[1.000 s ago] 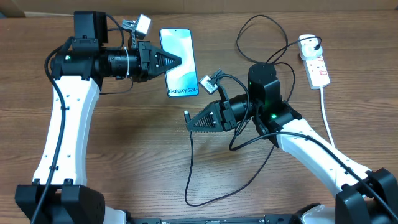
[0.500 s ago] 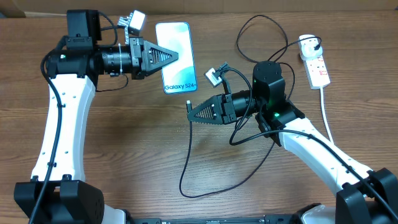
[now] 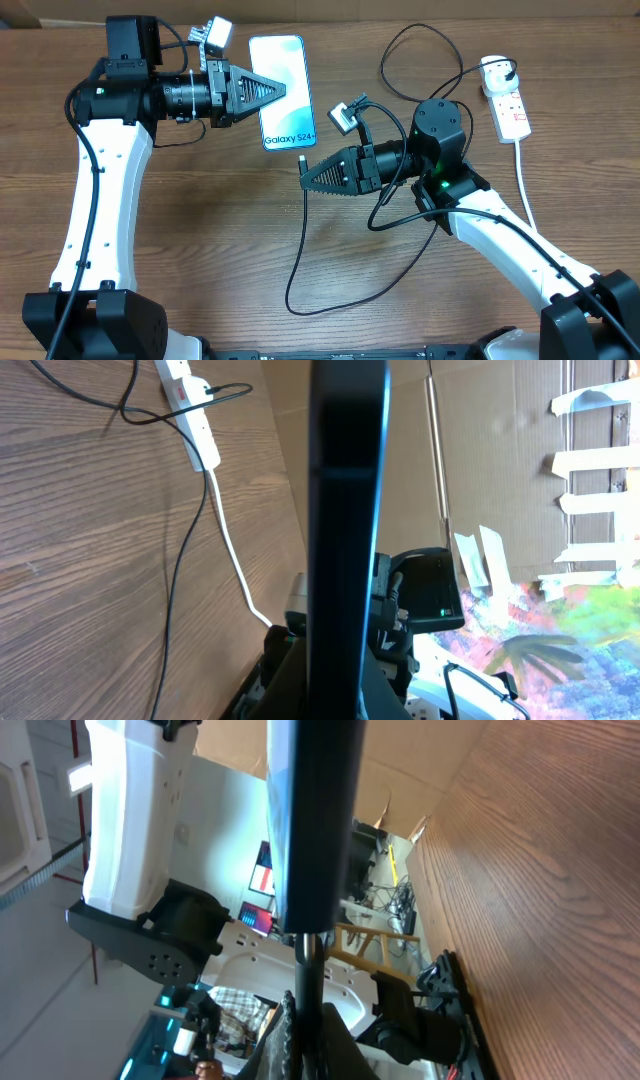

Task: Plug charger to phone and switch on socket
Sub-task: 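Lift the connector with the right gripper toward the phone's bottom port, then align the USB-C connector with the phone's port using the right gripper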

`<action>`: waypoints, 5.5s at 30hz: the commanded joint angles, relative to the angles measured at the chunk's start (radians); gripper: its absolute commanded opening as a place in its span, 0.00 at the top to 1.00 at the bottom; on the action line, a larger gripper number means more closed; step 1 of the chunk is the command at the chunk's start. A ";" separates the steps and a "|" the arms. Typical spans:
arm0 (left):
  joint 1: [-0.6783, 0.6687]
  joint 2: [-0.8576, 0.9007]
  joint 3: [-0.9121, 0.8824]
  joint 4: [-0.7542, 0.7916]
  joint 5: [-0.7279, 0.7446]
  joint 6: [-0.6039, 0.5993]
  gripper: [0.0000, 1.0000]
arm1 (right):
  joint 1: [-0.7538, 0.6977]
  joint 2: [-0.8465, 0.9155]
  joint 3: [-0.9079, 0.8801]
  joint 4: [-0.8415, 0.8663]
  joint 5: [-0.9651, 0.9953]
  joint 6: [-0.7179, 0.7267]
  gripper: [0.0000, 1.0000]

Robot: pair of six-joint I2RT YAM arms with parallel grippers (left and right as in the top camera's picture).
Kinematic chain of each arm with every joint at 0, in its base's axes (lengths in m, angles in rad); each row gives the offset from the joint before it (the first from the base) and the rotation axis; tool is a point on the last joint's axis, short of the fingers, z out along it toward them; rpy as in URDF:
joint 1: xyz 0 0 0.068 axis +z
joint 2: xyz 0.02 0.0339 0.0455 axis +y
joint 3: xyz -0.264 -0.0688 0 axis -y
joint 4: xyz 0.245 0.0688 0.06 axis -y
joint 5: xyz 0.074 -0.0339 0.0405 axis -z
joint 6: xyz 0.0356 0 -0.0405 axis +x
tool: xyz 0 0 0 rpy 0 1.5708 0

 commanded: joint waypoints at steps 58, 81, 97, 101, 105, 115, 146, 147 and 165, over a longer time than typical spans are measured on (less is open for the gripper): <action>-0.001 -0.002 0.013 0.008 0.025 -0.071 0.96 | 0.038 -0.023 0.020 0.131 0.060 0.129 0.96; -0.008 -0.002 0.013 0.008 0.022 -0.089 0.96 | 0.038 -0.023 0.020 0.132 0.082 0.153 0.96; -0.014 -0.002 0.013 0.008 0.005 -0.097 0.96 | 0.038 -0.023 0.020 0.135 0.086 0.155 0.96; -0.014 -0.002 0.013 0.008 0.016 -0.097 0.95 | 0.038 -0.023 0.020 0.135 0.086 0.155 0.96; -0.014 -0.002 0.013 0.008 0.026 -0.105 0.96 | 0.038 -0.023 0.020 0.135 0.086 0.155 0.96; -0.014 -0.002 0.013 0.008 0.026 -0.119 0.96 | 0.038 -0.023 0.020 0.135 0.093 0.156 0.96; -0.014 -0.002 0.013 0.008 0.059 -0.084 0.96 | 0.038 -0.023 0.020 0.155 0.114 0.205 0.96; -0.014 -0.002 0.013 0.008 0.059 -0.080 0.96 | 0.038 -0.023 0.020 0.179 0.101 0.205 0.96; 0.013 -0.002 0.013 0.030 0.051 -0.113 0.96 | 0.038 -0.023 0.020 0.187 0.039 0.212 0.96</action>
